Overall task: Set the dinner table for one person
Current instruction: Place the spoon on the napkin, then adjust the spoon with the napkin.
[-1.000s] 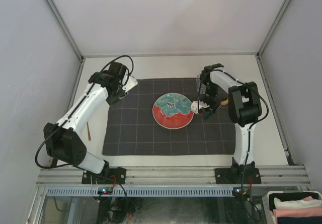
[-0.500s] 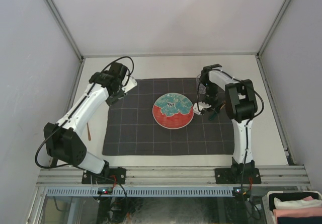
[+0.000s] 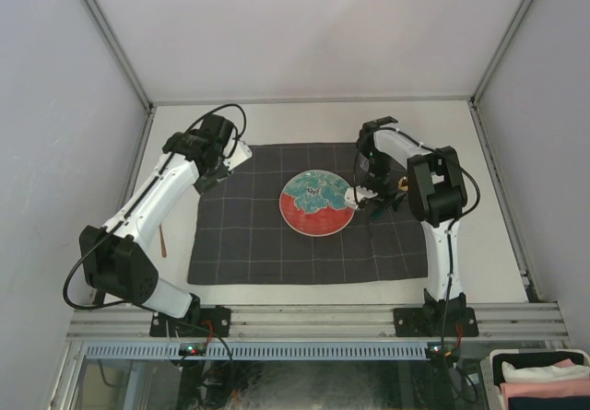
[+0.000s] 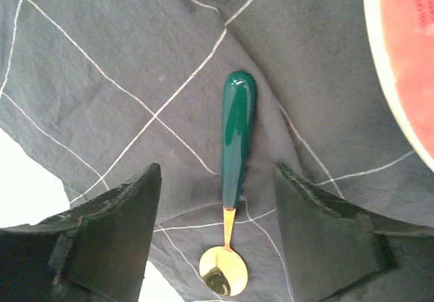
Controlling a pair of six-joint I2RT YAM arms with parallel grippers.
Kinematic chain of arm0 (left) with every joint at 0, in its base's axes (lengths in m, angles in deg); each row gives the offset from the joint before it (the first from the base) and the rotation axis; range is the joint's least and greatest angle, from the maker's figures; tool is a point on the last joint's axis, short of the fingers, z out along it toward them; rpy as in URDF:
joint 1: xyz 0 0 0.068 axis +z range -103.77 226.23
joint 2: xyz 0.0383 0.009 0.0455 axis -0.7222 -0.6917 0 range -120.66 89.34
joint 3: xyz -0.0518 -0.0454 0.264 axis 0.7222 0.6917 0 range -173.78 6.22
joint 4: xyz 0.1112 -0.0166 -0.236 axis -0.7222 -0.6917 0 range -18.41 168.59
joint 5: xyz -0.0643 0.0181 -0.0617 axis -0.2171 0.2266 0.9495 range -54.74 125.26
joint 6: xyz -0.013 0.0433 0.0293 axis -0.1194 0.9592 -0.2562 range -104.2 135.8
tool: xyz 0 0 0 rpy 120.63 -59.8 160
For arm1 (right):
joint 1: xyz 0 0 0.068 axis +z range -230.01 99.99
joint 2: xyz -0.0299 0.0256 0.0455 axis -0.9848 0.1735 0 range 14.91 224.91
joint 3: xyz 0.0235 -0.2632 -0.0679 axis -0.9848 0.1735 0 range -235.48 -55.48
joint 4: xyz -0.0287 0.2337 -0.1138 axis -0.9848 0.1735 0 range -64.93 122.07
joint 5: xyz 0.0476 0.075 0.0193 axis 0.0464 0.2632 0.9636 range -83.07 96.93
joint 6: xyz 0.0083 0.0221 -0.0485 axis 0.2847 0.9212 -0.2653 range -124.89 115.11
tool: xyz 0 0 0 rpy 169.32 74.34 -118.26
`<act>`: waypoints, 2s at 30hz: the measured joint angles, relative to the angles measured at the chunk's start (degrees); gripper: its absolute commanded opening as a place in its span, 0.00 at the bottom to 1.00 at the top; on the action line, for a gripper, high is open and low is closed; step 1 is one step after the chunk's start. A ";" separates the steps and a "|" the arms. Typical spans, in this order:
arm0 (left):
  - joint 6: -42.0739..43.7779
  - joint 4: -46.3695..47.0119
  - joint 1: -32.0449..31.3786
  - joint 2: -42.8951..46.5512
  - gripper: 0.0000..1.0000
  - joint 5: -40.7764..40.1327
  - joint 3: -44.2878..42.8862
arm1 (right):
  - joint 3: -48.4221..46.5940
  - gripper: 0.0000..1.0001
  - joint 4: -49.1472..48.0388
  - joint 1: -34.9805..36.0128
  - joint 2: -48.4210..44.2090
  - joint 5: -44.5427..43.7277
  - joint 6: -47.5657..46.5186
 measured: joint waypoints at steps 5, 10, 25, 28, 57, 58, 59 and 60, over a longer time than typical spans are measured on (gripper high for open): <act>0.61 0.00 0.00 0.68 0.52 0.04 0.00 | -0.50 0.75 0.13 -1.42 -1.20 2.60 -0.11; 0.79 0.09 -0.11 0.96 0.52 0.20 0.00 | -3.80 0.79 0.66 -3.61 -3.98 6.08 -0.22; 0.20 2.05 -0.33 -0.09 0.51 2.08 0.00 | -9.99 1.00 -13.44 -6.67 -17.09 26.77 50.25; 0.04 2.84 -0.33 -1.40 0.51 2.67 0.00 | -1.68 1.00 -22.16 -6.62 -22.60 26.62 69.29; -5.46 7.19 -0.04 -16.48 0.46 11.72 -9.01 | 3.56 1.00 -39.10 -2.38 -28.24 -0.59 123.51; -6.36 7.10 -0.02 -17.53 0.46 12.66 -9.57 | 2.03 1.00 -38.36 -2.43 -28.26 -1.16 123.34; -7.39 7.06 0.02 -18.58 0.45 13.31 -10.34 | 0.85 1.00 -37.83 -2.49 -28.48 -2.08 123.16; -8.20 6.97 0.02 -19.50 0.45 14.05 -11.15 | 0.59 1.00 -37.73 -2.67 -28.85 -2.95 123.12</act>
